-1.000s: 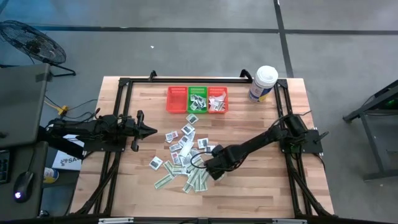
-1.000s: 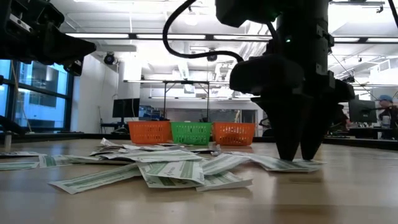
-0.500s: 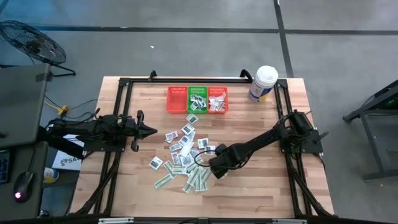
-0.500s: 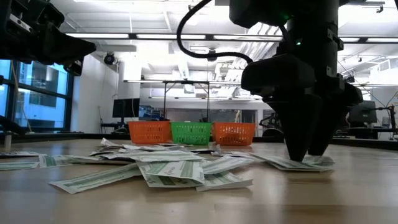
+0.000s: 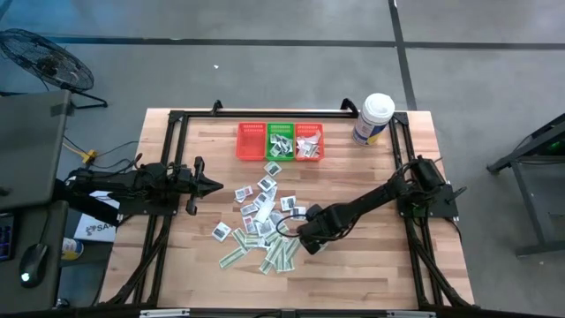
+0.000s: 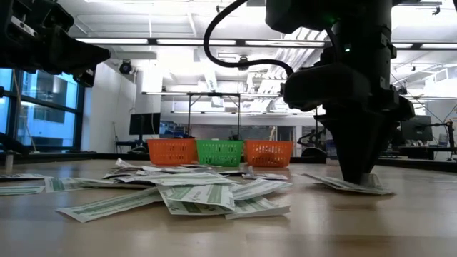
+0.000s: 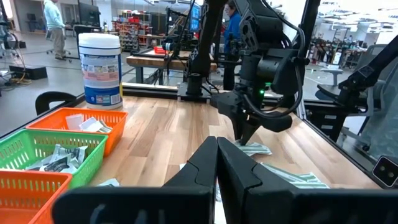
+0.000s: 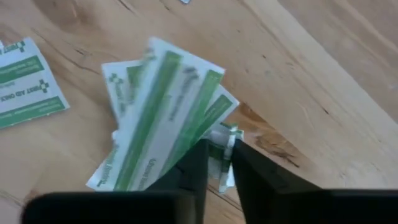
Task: Pick & Place First Aid Supplies
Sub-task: Put the bandage pack into the right orange bin
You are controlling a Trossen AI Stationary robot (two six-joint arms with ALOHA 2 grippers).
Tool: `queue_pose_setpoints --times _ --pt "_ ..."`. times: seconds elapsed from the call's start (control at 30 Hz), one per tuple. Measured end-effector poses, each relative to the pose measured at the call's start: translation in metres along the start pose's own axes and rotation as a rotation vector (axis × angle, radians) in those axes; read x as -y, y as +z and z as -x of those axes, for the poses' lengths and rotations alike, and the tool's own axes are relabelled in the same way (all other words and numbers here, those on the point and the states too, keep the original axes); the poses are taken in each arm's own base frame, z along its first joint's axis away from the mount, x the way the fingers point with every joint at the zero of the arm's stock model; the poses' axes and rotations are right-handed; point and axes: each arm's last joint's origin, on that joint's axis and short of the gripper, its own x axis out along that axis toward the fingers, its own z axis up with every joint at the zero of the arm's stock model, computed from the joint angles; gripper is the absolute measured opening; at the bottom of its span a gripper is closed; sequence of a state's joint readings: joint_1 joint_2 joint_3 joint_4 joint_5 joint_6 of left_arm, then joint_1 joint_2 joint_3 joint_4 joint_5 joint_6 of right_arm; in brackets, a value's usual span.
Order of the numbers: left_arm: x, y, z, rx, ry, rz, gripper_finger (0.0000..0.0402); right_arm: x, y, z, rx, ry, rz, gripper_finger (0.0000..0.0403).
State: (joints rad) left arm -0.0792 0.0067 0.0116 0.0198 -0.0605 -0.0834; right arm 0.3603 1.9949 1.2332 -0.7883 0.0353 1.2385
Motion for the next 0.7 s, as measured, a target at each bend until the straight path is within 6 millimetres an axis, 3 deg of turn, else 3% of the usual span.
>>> queue_pose_setpoints --times 0.13,0.33,0.5,0.7 --pt "0.000 0.000 0.000 0.000 0.000 0.000 0.0001 0.003 0.000 0.009 0.026 0.002 0.032 0.0008" --pt "0.000 0.000 0.000 0.000 0.000 0.000 0.0001 0.011 0.001 0.026 0.064 -0.003 0.078 0.0004" --pt "0.000 0.000 0.000 0.000 0.000 0.000 0.0001 0.016 0.003 0.063 0.174 0.090 0.112 0.0003" --pt "0.000 0.000 0.000 0.000 0.000 0.000 0.0001 0.036 0.005 0.107 0.371 0.101 0.138 0.0002"
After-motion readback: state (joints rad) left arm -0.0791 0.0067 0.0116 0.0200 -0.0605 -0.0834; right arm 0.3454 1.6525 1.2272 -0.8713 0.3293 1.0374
